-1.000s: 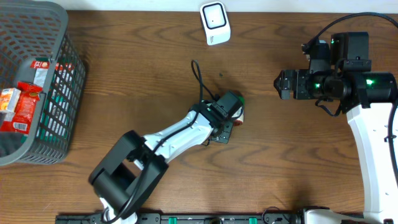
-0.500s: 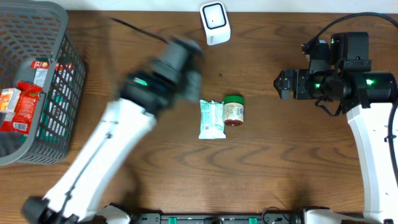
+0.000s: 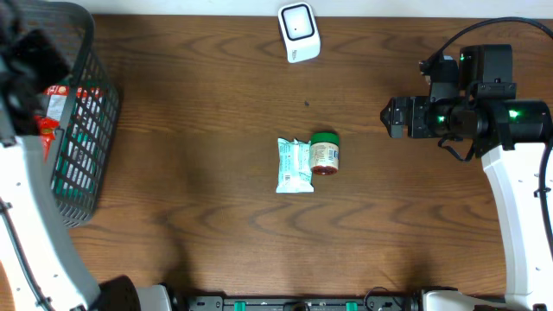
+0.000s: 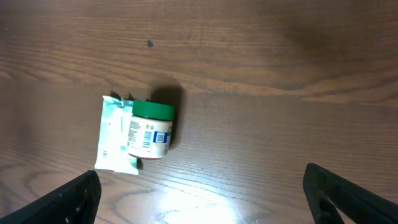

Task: Scan the item barcode
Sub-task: 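Open the left gripper and move it back toward the basket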

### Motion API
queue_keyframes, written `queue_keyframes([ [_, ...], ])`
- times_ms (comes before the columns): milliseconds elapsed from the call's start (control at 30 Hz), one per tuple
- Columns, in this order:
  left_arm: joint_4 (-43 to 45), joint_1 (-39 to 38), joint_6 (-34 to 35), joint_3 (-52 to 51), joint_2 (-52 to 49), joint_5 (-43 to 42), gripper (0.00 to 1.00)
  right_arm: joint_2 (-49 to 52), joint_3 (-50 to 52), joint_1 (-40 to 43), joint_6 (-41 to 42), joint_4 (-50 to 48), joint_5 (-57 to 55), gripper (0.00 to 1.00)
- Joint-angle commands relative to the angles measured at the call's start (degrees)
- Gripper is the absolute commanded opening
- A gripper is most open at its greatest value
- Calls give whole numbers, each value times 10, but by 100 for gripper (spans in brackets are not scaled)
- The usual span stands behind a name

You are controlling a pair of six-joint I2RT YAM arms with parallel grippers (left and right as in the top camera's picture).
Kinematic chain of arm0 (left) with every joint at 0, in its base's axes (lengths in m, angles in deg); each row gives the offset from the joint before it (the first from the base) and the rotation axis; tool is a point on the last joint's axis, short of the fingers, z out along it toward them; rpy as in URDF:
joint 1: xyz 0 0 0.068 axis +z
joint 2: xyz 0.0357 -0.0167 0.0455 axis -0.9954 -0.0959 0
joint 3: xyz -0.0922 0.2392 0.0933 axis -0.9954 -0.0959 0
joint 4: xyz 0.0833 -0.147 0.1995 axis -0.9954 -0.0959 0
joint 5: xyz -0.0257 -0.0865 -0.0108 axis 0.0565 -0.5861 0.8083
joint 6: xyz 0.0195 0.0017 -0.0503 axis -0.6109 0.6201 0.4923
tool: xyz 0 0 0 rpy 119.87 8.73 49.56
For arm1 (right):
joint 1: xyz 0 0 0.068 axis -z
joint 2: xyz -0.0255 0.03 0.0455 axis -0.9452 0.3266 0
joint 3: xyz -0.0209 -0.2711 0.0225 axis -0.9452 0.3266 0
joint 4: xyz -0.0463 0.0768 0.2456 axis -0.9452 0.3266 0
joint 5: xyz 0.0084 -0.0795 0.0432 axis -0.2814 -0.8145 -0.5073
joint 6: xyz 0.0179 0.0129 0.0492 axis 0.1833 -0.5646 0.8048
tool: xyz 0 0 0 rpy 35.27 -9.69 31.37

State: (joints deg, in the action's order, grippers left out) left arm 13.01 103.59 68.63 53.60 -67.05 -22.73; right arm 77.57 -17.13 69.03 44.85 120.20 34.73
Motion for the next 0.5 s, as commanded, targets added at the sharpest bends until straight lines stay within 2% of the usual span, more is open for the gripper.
queue_keyframes([
  [0,-2,73,12,-14,-30,7,77,1,-6,4,5,0,7,99],
  [167,-1,132,38,-15,-84,6,80,1,-6,4,6,0,7,99],
  [467,9,163,79,-15,-191,7,82,1,-6,4,5,0,7,99],
])
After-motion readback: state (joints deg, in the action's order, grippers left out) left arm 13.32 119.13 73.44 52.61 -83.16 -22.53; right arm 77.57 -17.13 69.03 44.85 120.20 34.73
